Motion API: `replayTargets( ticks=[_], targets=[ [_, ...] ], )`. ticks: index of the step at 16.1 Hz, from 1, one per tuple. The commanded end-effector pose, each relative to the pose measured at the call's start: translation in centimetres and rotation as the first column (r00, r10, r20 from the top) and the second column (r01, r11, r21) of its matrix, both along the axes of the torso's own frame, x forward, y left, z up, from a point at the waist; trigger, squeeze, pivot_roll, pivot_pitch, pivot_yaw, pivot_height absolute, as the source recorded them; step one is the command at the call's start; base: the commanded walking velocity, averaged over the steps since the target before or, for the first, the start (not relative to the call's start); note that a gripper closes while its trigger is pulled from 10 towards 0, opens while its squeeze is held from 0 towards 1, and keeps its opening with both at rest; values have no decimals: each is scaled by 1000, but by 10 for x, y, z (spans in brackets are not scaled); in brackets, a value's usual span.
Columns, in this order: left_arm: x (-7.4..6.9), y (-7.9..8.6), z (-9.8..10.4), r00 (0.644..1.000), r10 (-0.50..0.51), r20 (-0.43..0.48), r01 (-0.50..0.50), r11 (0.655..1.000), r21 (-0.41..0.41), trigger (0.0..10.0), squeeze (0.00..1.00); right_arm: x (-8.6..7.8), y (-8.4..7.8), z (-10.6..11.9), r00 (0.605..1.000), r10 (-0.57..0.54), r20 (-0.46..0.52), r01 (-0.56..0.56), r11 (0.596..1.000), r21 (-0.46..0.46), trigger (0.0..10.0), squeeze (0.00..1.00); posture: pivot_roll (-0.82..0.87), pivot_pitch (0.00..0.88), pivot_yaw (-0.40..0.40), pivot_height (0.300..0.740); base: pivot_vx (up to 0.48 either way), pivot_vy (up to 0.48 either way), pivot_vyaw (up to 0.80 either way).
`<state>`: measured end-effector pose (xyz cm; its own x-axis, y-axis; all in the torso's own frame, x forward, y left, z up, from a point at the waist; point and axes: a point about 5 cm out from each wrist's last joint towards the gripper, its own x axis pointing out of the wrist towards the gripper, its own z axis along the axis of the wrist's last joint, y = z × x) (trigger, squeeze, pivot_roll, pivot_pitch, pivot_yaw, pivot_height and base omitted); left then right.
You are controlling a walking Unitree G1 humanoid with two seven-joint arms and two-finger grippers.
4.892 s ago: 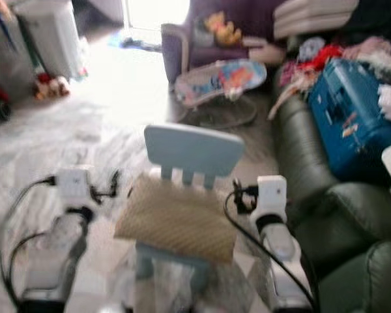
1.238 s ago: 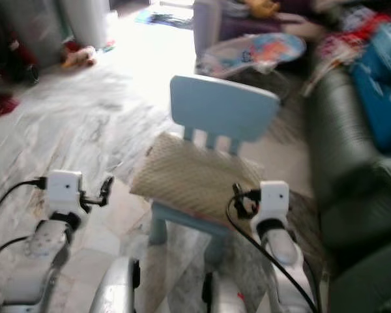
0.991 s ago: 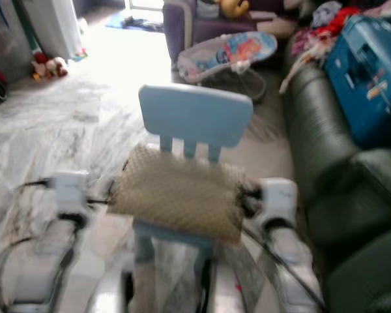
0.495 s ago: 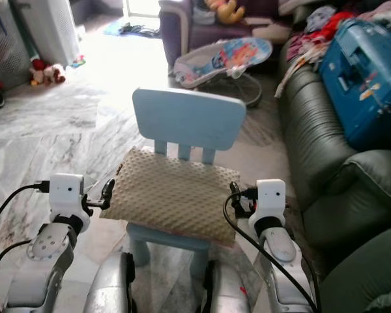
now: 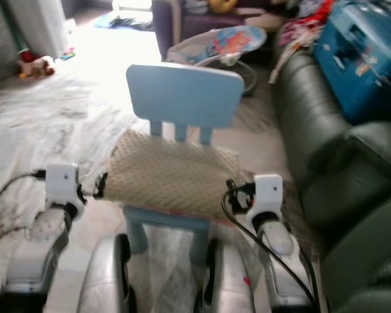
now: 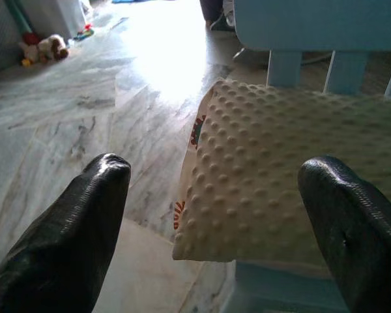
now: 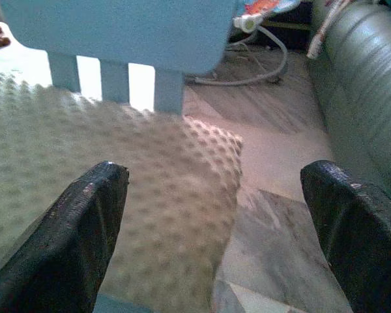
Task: Move the pillow to the sofa
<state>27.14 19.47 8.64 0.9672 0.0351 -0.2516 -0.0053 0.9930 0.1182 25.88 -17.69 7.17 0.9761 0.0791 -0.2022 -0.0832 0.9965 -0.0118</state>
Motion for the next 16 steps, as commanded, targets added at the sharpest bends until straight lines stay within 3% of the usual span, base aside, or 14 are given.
replayTargets(
  ticks=[1,3,5,8,16],
  targets=[
    [4,4,-1,1000,15,-4,-15,1000,8,10000,0,6,-2,-1,1000,1,-17,-1,1000,-5,10000,0,44,88,-46,513,0,0,0],
    [10,7,-2,1000,7,-9,-6,1000,29,10000,0,19,7,1,999,47,-20,-47,999,5,10000,0,43,117,-41,513,0,0,0],
    [16,5,-5,1000,-25,-17,26,998,52,10000,0,32,9,0,996,64,-55,-64,998,0,10000,0,47,134,-40,513,0,0,0],
    [28,16,-2,1000,6,-12,-5,995,99,10000,0,50,7,0,992,58,-113,-56,998,17,10000,0,43,175,-40,513,0,0,0],
    [56,30,5,995,85,45,-89,992,93,10000,0,70,20,-4,980,111,-167,-107,994,32,10000,0,18,318,-34,513,0,0,0]
  ],
)
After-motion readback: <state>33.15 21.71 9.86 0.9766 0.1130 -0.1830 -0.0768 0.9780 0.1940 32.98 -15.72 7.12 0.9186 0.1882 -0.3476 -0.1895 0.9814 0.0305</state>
